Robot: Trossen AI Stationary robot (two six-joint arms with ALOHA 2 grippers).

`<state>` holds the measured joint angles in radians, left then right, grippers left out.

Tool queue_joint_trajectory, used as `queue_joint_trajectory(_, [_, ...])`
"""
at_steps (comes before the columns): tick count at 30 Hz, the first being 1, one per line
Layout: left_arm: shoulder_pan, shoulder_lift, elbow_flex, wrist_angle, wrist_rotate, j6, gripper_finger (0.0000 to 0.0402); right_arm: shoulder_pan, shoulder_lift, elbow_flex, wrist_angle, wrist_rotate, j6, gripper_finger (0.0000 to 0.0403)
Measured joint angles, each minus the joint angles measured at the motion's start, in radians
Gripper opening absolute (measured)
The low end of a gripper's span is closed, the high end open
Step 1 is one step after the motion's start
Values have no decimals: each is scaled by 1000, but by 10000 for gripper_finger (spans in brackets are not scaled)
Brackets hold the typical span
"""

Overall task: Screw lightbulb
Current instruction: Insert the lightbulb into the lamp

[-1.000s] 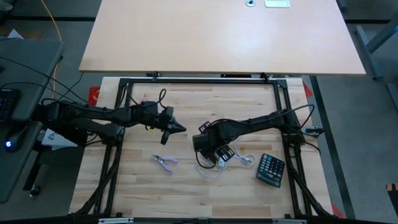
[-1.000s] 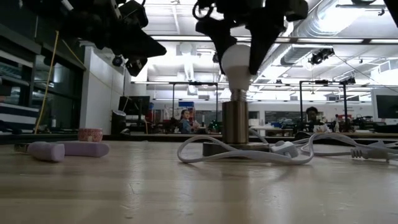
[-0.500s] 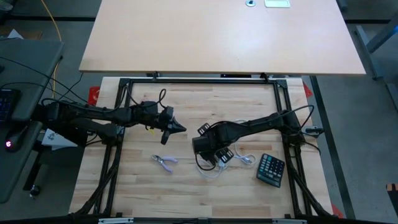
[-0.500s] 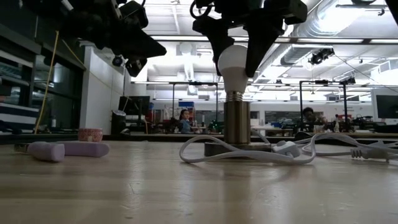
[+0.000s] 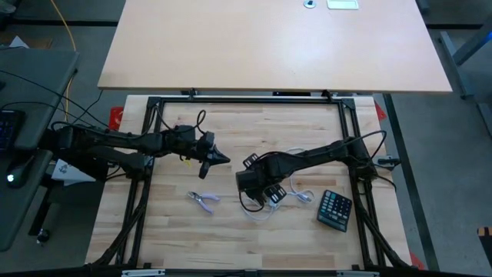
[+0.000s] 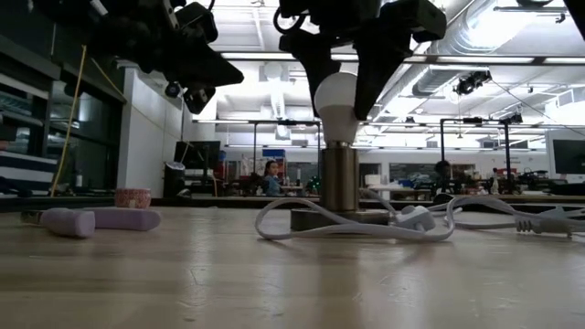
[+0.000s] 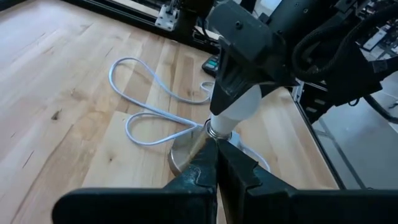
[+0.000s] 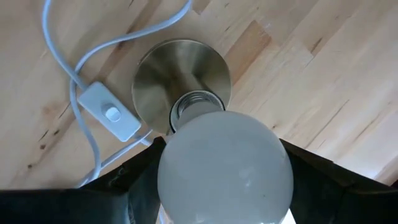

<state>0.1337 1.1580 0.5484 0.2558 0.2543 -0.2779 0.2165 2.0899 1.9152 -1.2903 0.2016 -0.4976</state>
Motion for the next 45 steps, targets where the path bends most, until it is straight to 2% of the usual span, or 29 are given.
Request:
queue_joint_trajectory(12, [0, 0, 0, -1, 0, 0, 0, -7, 0, 0, 33, -5, 4, 261])
queue_joint_trajectory(31, [0, 0, 0, -5, 0, 15, 0, -6, 36, 5, 19, -5, 100, 261])
queue_joint_trajectory(38, [-32, 3, 0, -145, -82, 86, 0, -8, 34, 4, 35, -10, 96, 261])
queue_joint_trajectory(41, [-54, 40, 0, -154, -84, 98, 0, -9, 34, 3, 37, -10, 89, 261])
queue_joint_trajectory(45, [-101, 151, -1, -76, -53, 103, 0, -15, 34, 3, 40, -16, 89, 261])
